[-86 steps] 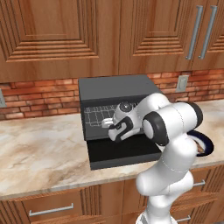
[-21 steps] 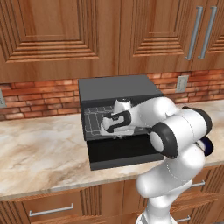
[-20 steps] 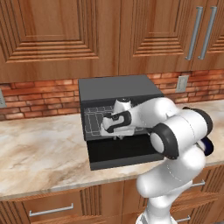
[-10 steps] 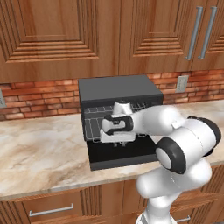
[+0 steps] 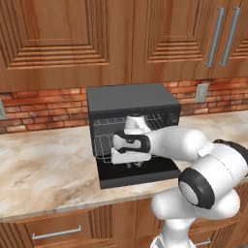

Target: Pull the toaster oven rack outwards. Pick up the baguette from the plate and place it on the toaster oven rack. Close the toaster oven door fully and set the temperature to the lowest setting.

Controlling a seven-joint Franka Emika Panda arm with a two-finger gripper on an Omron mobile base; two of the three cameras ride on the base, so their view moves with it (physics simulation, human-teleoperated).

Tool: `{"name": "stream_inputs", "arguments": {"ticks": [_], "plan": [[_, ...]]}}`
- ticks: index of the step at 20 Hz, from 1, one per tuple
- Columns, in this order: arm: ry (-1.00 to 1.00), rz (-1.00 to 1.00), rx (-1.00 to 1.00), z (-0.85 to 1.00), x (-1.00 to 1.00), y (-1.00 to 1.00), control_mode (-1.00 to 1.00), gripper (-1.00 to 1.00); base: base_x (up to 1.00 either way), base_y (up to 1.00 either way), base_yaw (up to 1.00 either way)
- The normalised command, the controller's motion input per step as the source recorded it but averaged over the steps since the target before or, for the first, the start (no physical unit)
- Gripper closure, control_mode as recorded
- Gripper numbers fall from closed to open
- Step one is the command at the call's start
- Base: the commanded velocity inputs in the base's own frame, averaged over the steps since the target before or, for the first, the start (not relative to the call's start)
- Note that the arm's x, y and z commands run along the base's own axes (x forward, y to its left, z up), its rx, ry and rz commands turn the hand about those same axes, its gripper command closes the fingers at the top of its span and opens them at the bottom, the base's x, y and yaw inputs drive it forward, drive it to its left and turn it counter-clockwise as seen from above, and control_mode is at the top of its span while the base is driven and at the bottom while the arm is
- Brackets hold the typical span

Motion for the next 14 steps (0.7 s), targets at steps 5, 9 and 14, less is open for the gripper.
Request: {"name": "stream_inputs", "arguments": {"ticks": [5,9,14], "plan": [[0.07,0.00,0.00,-0.30,-1.00,0.20,-1.00,1.00,0.00,0.00,0.00],[0.00,0.00,0.00,-0.22,-1.00,0.18,-1.00,1.00,0.00,0.00,0.00],[0.00,0.00,0.03,0.09,-1.00,0.02,-1.00,1.00,0.00,0.00,0.00]]}}
